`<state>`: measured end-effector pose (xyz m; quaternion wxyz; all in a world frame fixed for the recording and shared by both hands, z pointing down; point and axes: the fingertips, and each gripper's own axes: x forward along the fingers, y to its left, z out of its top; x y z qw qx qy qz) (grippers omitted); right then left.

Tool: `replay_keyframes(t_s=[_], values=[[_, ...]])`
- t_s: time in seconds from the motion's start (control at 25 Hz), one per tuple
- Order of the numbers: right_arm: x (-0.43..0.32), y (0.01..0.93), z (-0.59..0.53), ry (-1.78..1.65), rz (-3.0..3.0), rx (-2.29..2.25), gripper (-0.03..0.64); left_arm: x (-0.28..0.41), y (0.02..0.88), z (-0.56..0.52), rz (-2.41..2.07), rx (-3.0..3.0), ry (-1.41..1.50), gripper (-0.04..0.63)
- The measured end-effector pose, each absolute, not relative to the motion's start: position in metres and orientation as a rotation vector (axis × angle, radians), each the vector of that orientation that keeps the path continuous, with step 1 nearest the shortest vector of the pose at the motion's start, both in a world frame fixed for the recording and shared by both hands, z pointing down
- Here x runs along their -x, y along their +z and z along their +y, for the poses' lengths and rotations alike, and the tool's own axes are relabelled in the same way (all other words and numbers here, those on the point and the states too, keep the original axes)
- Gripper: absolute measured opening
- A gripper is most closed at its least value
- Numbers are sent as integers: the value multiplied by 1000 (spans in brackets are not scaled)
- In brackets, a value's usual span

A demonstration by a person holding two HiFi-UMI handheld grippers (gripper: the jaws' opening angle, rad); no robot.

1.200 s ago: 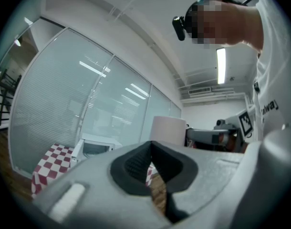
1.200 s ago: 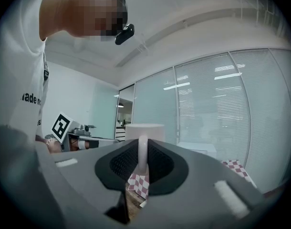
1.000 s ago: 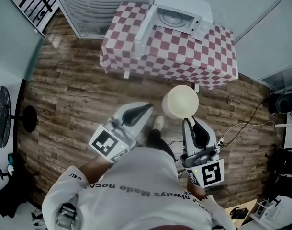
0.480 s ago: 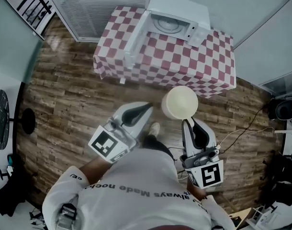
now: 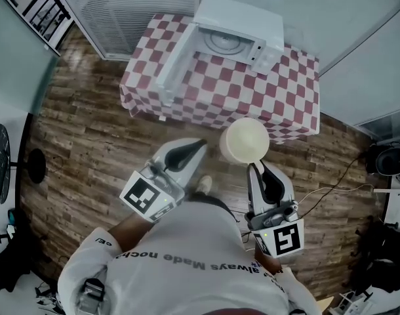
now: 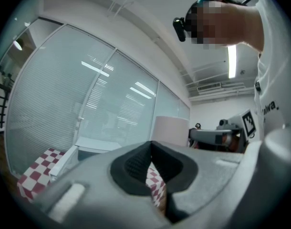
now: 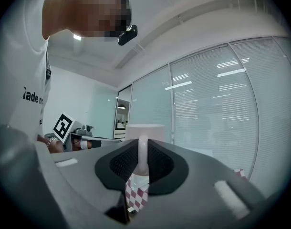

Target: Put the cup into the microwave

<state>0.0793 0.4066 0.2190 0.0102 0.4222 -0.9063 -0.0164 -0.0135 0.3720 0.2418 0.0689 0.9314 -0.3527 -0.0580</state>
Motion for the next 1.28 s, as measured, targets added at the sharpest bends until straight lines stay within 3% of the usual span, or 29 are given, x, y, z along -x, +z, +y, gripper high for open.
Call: replay_keyframes(t_s=[0.6,1.28], values=[[-116,225,342,-43,-2822,-1314,38,-1,248,309,-1173,-2759,-179,5],[-85,230,193,-29,-2786,-1385,38,20,255,157,-1069,-2778,-167,5]])
